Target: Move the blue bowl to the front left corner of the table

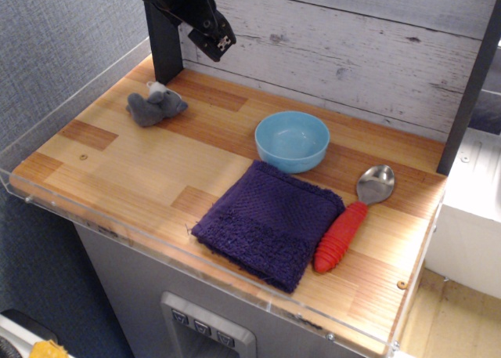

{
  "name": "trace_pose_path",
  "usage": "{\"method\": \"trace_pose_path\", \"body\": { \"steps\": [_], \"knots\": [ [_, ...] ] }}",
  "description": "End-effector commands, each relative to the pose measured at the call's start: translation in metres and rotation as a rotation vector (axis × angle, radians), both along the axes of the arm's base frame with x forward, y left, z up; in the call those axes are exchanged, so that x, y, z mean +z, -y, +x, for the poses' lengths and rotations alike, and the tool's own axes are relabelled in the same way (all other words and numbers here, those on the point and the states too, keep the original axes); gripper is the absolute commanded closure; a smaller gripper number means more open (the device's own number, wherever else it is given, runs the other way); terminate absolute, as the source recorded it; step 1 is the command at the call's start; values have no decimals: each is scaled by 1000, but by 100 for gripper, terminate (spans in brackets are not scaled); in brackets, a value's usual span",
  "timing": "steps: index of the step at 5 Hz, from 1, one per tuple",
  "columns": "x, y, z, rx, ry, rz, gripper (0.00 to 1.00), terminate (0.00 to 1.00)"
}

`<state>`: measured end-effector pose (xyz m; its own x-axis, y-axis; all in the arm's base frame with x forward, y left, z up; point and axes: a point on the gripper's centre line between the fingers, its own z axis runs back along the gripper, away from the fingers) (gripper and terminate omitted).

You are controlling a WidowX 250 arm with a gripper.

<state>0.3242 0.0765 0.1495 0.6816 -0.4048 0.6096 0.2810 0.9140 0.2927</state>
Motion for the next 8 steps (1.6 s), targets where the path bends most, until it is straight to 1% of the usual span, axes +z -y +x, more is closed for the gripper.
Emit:
{"method": "trace_pose_path", "body": {
  "steps": [1, 2, 4, 5, 6, 7, 8],
  "knots": [
    [0, 0, 0, 0, 0, 0, 0, 0],
    [-1, 7, -7, 7, 11, -59, 0, 0],
    [-3, 40, -35, -57, -8, -91, 0, 0],
    [-12, 53, -40, -87, -39, -76, 0, 0],
    [-20, 55, -34, -43, -37, -89, 0, 0],
    [-30, 51, -26, 156, -27, -195, 0, 0],
    [-38, 51, -19, 368, -21, -220, 0, 0]
  ]
}}
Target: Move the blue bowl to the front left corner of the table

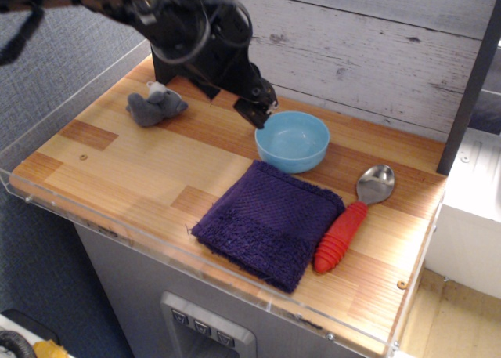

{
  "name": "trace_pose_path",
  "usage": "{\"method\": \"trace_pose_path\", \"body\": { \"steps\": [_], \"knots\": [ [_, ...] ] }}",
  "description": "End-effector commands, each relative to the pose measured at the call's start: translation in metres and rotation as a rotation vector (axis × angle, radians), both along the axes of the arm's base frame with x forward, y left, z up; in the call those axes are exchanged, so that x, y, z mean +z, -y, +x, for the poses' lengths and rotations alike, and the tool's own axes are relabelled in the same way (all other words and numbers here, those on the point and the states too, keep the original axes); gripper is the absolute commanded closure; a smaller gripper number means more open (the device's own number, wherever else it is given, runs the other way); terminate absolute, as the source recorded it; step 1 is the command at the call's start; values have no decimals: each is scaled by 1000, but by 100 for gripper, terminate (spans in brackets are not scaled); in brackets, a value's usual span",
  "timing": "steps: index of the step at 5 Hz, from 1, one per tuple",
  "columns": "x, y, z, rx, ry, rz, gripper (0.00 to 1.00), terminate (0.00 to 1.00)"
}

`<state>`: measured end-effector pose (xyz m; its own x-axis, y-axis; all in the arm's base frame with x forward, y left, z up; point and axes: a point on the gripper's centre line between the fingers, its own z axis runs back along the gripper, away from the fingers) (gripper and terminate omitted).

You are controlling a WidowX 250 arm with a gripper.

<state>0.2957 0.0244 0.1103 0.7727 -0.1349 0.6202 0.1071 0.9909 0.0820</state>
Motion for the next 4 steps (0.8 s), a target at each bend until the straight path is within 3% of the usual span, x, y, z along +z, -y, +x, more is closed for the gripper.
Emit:
{"method": "trace_pose_path", "body": {
  "steps": [1, 4],
  "knots": [
    [-5, 3, 19, 278, 7, -20, 0, 0],
    [-26, -6, 48, 366, -49, 0, 0, 0]
  ]
}}
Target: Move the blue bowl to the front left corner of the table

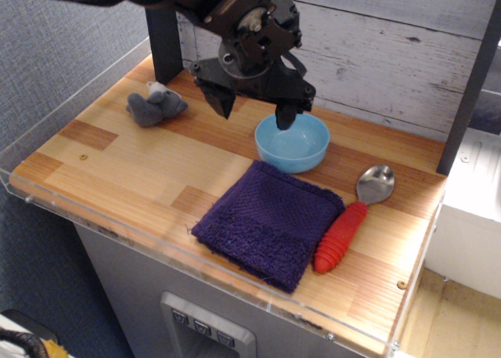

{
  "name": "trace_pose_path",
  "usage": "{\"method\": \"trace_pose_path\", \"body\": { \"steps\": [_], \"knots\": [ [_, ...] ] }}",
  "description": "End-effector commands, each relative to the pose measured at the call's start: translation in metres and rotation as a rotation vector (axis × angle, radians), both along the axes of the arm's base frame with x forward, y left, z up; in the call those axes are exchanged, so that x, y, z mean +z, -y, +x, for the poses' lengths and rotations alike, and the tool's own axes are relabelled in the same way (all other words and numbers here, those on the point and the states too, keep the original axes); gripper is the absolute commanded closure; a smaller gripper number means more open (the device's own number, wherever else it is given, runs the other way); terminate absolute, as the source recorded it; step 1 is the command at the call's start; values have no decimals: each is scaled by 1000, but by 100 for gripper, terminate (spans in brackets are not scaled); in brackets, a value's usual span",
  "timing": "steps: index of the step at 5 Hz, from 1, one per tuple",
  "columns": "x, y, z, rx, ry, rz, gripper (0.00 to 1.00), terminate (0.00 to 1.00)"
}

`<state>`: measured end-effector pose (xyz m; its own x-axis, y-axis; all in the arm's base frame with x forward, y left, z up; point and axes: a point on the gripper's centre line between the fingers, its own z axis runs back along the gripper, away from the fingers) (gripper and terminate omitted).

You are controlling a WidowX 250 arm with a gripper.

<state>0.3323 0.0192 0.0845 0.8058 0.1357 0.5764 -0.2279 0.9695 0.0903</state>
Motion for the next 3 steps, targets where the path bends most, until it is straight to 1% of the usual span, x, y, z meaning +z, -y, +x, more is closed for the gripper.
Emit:
{"method": "trace_pose_path", "body": {
  "steps": [1, 3],
  "knots": [
    [-8, -19, 15, 35, -11, 1, 0, 0],
    [-28, -22, 17, 35, -60, 14, 0, 0]
  ]
}}
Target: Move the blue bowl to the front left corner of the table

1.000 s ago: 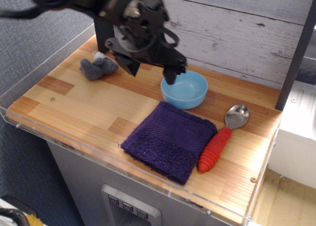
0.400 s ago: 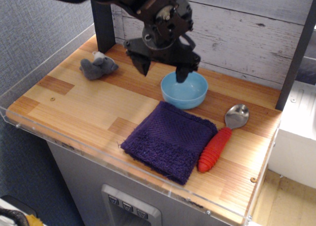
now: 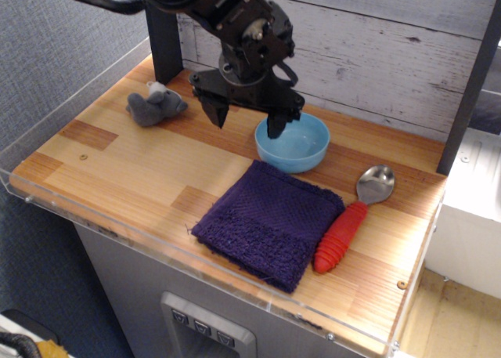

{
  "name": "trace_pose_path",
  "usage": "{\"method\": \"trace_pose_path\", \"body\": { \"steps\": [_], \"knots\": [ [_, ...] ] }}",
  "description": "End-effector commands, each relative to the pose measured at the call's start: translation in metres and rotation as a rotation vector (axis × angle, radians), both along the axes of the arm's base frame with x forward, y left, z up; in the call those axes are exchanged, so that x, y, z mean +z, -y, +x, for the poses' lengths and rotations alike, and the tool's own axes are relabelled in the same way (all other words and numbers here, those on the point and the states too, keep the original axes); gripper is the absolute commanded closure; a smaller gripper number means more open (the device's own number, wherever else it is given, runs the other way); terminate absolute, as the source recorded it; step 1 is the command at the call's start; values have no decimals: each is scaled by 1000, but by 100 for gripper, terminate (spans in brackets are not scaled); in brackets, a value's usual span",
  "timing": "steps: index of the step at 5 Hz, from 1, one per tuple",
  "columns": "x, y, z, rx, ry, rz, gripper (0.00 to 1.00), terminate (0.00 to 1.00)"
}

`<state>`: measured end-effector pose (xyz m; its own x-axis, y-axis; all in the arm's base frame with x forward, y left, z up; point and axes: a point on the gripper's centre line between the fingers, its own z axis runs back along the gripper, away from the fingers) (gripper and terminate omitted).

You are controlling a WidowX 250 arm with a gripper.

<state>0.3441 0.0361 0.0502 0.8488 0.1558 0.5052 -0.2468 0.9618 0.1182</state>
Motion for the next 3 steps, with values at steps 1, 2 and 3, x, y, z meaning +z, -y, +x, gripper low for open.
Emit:
{"method": "trace_pose_path", "body": {
  "steps": [1, 2, 3],
  "knots": [
    [-9, 0, 4, -10, -1, -7, 0, 0],
    [-15, 3, 4, -30, -13, -2, 0, 0],
    [-17, 5, 3, -80, -1, 39, 100, 0]
  ]
}}
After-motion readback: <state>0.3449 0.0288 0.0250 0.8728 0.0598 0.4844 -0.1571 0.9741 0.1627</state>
